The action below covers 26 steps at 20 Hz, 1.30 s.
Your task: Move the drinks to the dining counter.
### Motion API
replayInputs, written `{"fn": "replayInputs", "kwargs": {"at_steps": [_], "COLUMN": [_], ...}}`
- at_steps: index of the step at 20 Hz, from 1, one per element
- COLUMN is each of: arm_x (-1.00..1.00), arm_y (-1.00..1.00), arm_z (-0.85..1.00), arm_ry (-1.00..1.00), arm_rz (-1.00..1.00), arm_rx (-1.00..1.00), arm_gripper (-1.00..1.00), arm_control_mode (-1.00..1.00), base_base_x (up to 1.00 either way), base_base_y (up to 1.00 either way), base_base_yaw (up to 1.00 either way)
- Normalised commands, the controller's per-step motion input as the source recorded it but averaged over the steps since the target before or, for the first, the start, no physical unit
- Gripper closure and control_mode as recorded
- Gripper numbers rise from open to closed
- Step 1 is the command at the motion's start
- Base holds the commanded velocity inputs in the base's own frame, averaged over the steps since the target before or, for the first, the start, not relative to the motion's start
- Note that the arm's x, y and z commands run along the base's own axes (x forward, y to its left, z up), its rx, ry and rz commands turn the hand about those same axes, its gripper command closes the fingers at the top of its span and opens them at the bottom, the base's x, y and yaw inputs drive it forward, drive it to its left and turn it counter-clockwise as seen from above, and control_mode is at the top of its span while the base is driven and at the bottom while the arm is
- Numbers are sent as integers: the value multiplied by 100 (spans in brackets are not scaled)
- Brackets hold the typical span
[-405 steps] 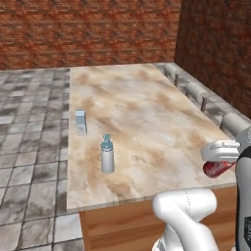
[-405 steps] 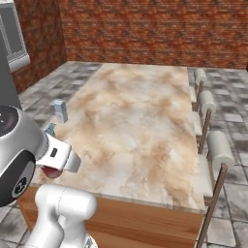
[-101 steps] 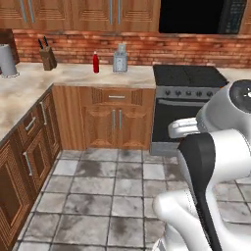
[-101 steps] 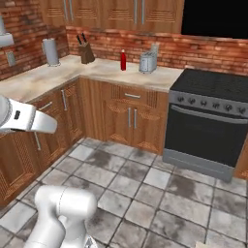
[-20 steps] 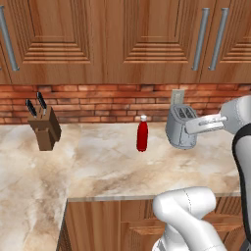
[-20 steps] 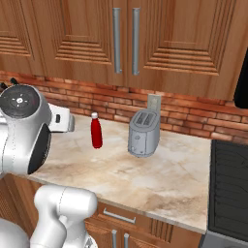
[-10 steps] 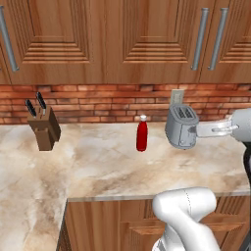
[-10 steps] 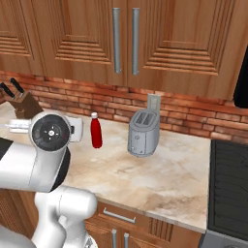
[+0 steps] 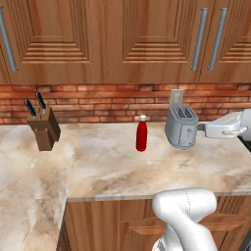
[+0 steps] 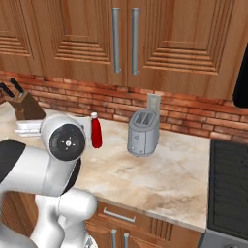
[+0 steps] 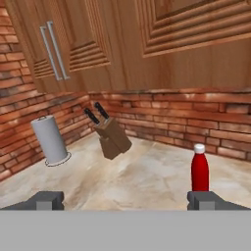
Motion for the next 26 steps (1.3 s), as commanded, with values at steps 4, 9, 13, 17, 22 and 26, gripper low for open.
{"fn": "replayInputs", "kwargs": {"at_steps": [4, 9, 13, 17, 22, 26], "arm_x": [41, 64, 42, 26, 19, 24], "arm_y": [0, 1, 0, 0, 0, 0], "arm_z": [-37, -35, -43, -50, -45, -48], "arm_ry": [-13, -2, 0, -1, -7, -9], "arm_rz": [0, 0, 0, 0, 0, 0], "arm_rx": [0, 0, 0, 0, 0, 0], "arm_gripper": [-100, -100, -100, -100, -100, -100], "arm_control_mode": [-100, -100, -100, -100, -100, -100], "base_base_x": [0, 0, 0, 0, 0, 0], "base_base_y": [0, 0, 0, 0, 0, 0], "base_base_yaw": [0, 0, 0, 0, 0, 0]}}
